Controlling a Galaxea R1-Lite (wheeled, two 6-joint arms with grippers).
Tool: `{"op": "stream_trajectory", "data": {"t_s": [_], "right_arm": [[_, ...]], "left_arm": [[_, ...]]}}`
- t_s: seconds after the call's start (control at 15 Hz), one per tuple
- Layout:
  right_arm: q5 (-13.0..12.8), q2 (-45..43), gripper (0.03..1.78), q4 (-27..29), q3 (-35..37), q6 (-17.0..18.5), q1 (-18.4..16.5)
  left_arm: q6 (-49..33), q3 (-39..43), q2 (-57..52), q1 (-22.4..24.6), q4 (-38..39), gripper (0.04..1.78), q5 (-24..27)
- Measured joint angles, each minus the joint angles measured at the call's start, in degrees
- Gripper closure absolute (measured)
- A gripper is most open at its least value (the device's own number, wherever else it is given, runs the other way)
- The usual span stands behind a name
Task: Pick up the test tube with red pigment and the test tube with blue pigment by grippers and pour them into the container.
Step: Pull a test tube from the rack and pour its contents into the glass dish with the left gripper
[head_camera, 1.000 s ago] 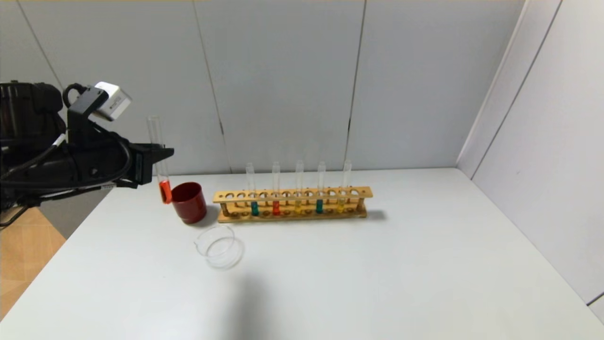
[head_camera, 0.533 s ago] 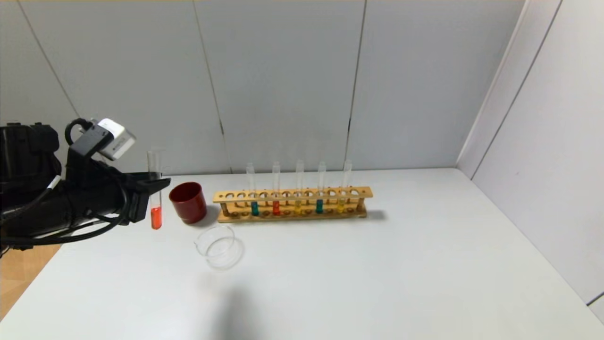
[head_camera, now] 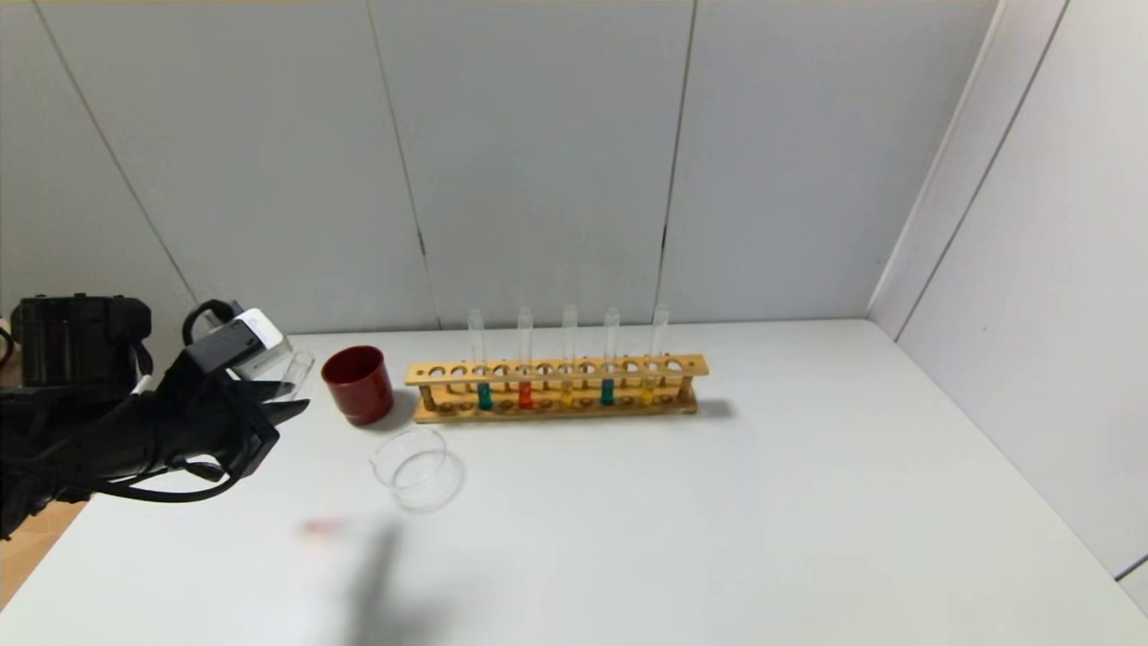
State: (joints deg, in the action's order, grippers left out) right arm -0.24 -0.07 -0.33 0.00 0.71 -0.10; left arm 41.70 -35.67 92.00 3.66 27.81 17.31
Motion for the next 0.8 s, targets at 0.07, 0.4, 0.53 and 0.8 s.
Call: {"op": "stream_trajectory", "data": {"t_s": [0.07, 0.4, 0.53, 0.8], "right_arm": [[0.0, 0.0, 0.06, 0.0, 0.0, 0.0, 0.0], [0.0, 0.0, 0.06, 0.0, 0.0, 0.0, 0.0], [0.0, 0.0, 0.06, 0.0, 0.0, 0.0, 0.0], [0.0, 0.0, 0.06, 0.0, 0.0, 0.0, 0.0]], "left_arm": [[0.7, 0.0, 1.8, 0.1, 1.1, 1.51, -0.1], [10.5, -0.1, 8.6, 0.9, 6.2, 1.51, -7.0], [11.7, -0.2, 9.8, 0.7, 6.3, 1.51, -7.1], [15.4, -0.3, 11.3, 0.5, 6.3, 1.51, -7.1]]}}
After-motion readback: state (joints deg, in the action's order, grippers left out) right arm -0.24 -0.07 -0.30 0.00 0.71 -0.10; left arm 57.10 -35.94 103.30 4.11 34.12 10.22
